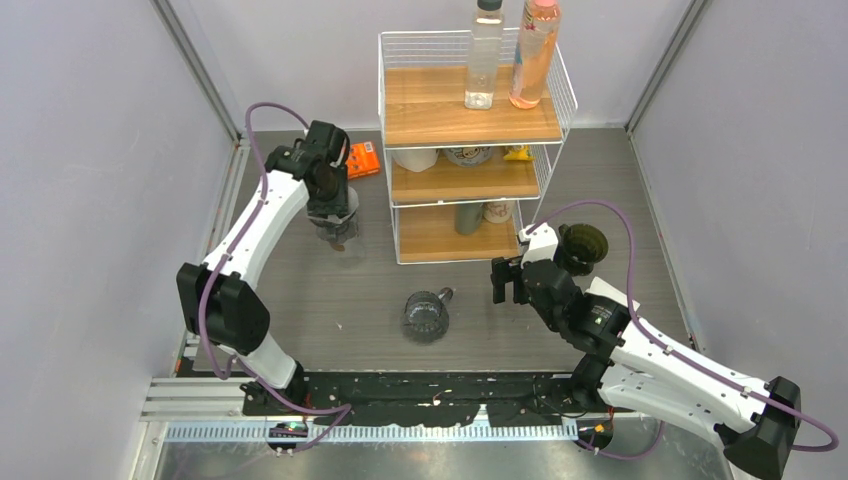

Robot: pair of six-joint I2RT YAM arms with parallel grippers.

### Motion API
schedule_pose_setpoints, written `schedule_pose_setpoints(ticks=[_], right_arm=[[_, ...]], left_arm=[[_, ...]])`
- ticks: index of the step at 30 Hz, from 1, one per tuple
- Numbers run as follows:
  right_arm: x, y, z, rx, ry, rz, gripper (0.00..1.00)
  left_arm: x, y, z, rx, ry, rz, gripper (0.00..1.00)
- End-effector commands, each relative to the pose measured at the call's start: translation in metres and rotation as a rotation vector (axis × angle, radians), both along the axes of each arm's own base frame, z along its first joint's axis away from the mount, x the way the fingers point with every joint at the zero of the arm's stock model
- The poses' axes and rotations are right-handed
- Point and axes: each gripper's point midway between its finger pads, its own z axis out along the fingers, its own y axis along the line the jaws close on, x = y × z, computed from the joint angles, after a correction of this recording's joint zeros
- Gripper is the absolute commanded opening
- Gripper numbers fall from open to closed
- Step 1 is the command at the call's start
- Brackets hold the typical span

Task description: Place the coffee filter in the dripper

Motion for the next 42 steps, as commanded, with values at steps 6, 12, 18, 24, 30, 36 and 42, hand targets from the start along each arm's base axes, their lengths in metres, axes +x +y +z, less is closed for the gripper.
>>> schedule_pose_setpoints(ticks=[6,12,18,24,30,36,42], right_arm=[[0.004,-0.002,0.004,0.002,-0.021,-0.022,0.95],[0.004,-0.002,0.004,0.001,-0.02,-0.021,0.96],[0.004,-0.002,0.004,-0.001,-0.02,-0.022,0.95],[0.004,-0.002,0.003,-0.003,-0.017,-0.023,0.95],[0.005,-0.002,0.002,-0.006,-0.015,-0.023,0.95],[0.005,-0.002,0.002,-0.008,-0.013,-0.023,0.95],[0.005,-0.001,0.001,-0.011,-0.01,-0.022,0.95]], left_arm=[[0.003,-0.002,-0.002,-0.008,-0.007,-0.01,0.37],[0.003,-0.002,-0.01,0.001,0.007,-0.01,0.37],[0.003,-0.001,-0.017,0.007,0.019,-0.01,0.36],[-0.001,0.003,-0.027,0.028,0.042,-0.008,0.36],[0.001,-0.001,-0.025,0.006,0.025,-0.005,0.36],[0.003,0.0,-0.009,-0.001,-0.012,-0.002,0.37],[0.003,-0.001,0.009,-0.023,-0.064,0.003,0.37]])
